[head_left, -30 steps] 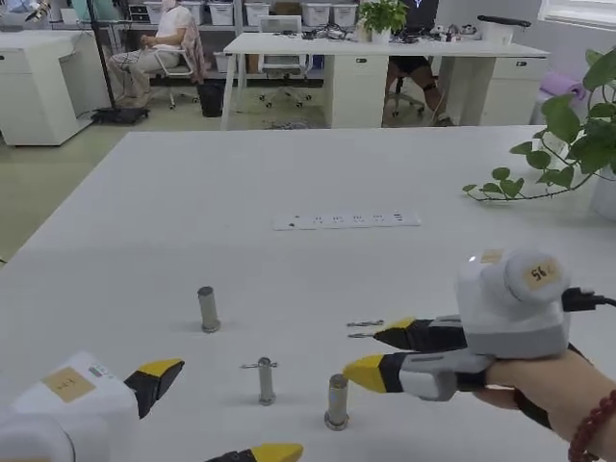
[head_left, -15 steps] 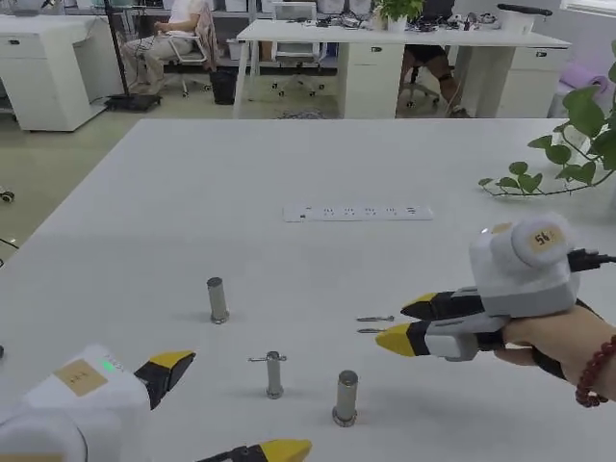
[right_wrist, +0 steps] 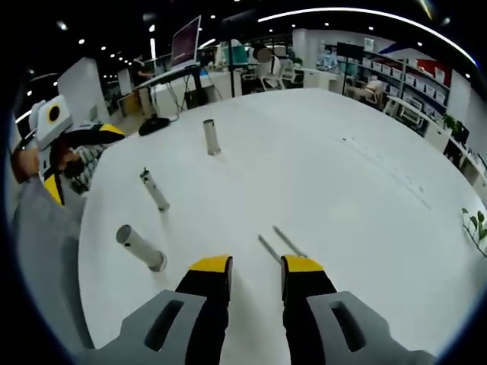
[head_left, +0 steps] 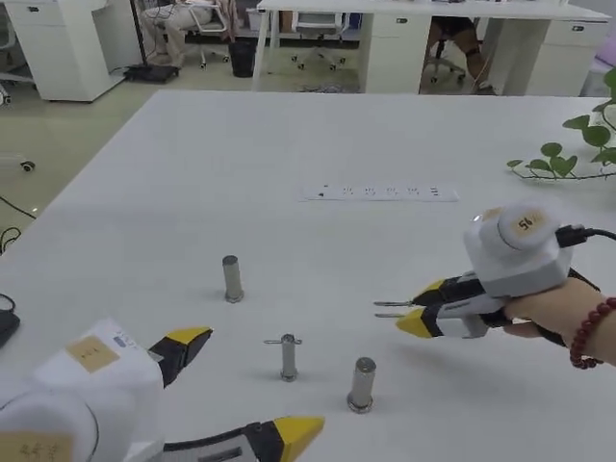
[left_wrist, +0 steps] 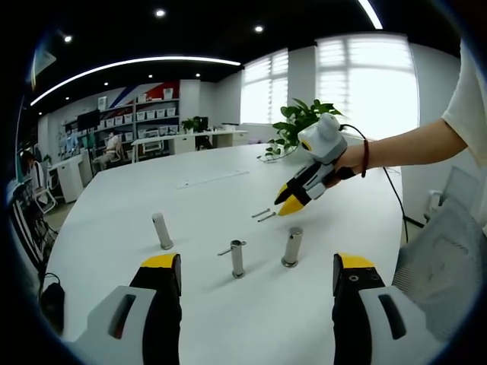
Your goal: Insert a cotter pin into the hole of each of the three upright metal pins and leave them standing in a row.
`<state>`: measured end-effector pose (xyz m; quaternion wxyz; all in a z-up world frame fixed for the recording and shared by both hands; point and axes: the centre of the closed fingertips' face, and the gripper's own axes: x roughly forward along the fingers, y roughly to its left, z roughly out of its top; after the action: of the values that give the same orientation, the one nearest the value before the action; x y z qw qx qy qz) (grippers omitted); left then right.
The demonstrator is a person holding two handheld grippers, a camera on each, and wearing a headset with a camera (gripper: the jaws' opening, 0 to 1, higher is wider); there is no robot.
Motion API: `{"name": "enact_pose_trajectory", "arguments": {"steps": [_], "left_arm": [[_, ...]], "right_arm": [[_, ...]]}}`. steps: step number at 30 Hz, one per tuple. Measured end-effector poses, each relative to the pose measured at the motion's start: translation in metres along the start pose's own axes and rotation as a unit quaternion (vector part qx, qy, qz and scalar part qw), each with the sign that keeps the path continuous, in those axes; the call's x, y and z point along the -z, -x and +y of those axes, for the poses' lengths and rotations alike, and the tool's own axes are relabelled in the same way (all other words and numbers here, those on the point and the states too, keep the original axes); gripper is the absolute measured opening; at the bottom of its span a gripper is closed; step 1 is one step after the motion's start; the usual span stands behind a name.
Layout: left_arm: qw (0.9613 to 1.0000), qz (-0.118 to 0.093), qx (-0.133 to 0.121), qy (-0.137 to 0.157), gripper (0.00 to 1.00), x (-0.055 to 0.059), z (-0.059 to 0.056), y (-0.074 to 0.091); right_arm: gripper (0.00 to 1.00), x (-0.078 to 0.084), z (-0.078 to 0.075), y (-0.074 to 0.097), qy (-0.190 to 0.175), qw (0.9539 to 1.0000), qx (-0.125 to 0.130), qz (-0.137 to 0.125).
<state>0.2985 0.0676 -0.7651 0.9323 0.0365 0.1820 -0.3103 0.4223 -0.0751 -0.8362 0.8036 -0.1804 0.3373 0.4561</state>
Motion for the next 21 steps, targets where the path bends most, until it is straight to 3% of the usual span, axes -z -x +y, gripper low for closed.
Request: {"name": "enact_pose_trajectory", "arguments": {"steps": [13, 21], "left_arm": [[0.9999, 0.006, -0.009, 0.001, 0.8, 0.006, 0.004, 0.0], [0.9999, 0.01, -0.001, -0.01, 0.8, 0.008, -0.002, -0.002]], "right_arm": [[0.19, 0.011, -0.013, -0.014, 0.041, 0.9978, 0.0, 0.052], [0.17, 0.012, -0.017, -0.018, 0.069, 0.995, -0.003, 0.072]]}}
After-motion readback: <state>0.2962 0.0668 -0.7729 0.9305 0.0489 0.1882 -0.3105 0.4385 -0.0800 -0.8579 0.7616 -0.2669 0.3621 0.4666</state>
